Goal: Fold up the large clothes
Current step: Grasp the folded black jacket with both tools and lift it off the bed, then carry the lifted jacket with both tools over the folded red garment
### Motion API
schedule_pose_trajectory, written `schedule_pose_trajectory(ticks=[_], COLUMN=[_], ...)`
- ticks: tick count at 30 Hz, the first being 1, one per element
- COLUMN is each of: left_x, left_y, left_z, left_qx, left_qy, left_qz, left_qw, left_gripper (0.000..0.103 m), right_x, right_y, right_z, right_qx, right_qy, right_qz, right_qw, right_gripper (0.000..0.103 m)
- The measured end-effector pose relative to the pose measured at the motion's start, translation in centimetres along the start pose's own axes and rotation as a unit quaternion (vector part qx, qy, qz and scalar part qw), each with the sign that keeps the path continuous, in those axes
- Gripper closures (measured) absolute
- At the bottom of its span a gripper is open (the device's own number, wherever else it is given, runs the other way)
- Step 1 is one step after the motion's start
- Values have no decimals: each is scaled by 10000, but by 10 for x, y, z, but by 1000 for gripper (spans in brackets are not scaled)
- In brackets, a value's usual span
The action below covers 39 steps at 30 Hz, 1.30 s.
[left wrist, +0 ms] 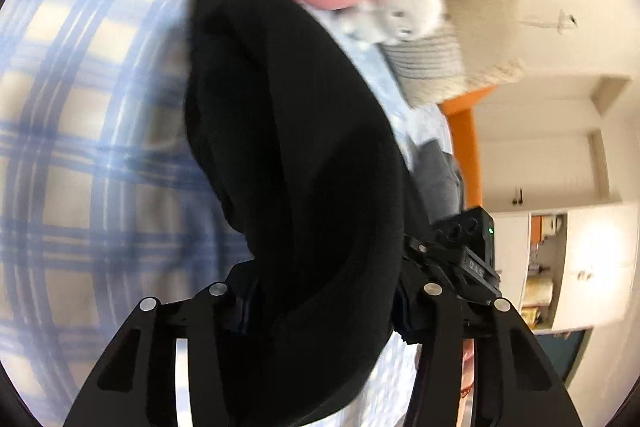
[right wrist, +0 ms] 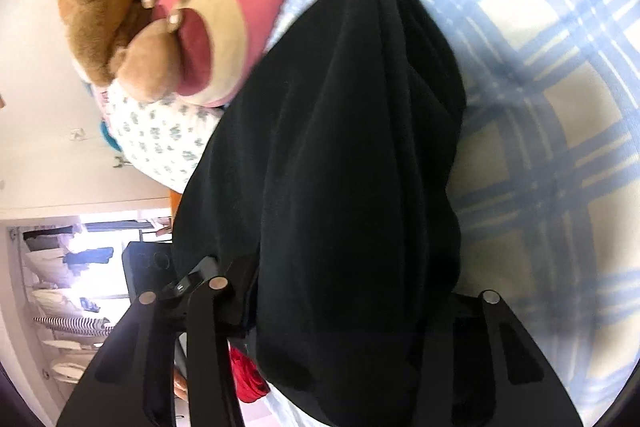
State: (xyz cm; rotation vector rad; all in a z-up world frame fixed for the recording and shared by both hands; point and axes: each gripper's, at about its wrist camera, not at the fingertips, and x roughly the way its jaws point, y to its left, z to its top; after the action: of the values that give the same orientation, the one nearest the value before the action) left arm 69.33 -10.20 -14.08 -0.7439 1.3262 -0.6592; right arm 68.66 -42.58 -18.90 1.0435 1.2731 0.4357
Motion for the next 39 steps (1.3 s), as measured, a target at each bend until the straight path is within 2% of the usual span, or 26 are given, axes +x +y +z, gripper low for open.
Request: schedule_pose_trajectory(ticks=[2, 6, 10, 15, 21, 26, 33, 36, 39], left_x=[-10, -47, -105, -201, -329, -434, -573, -632, -671], left_y=[-13, -36, -62, -96, -97, -68, 29, 80, 130], left_z=[-3, -17, -43, -84, -138, -182, -247, -283, -313], left_qx=[101, 305, 484, 694, 723, 656, 126, -96, -327], left_qy=[-32, -221, -463, -866, -1456, -1950, -2545, -2831, -3049], left_qz=[52, -123, -192, -101, -50, 71, 278, 483, 669], left_qw=[9999, 9992, 9976, 9938, 9867, 9786, 9666, 9578, 9495], left_gripper=[50, 50, 50, 50, 50, 50, 50, 50, 50], right_x=[-7, -27, -45, -59, -43, 8, 119, 178, 243], right_y=[14, 52, 100, 170, 274, 351, 427, 452, 470], right_z=[-7, -30, -59, -112, -190, -251, -351, -393, -436], right_qx=[-132, -381, -704, -1101, -1684, -2030, -2391, -2562, -2692], right_qy=[-32, -178, -220, -192, -48, 208, 932, 1344, 1773], right_qz=[152, 473, 556, 754, 918, 1076, 1146, 1212, 1289], right_qw=[9998, 9980, 9957, 9909, 9814, 9730, 9597, 9495, 9378], right_gripper=[58, 58, 58, 58, 58, 58, 58, 58, 58])
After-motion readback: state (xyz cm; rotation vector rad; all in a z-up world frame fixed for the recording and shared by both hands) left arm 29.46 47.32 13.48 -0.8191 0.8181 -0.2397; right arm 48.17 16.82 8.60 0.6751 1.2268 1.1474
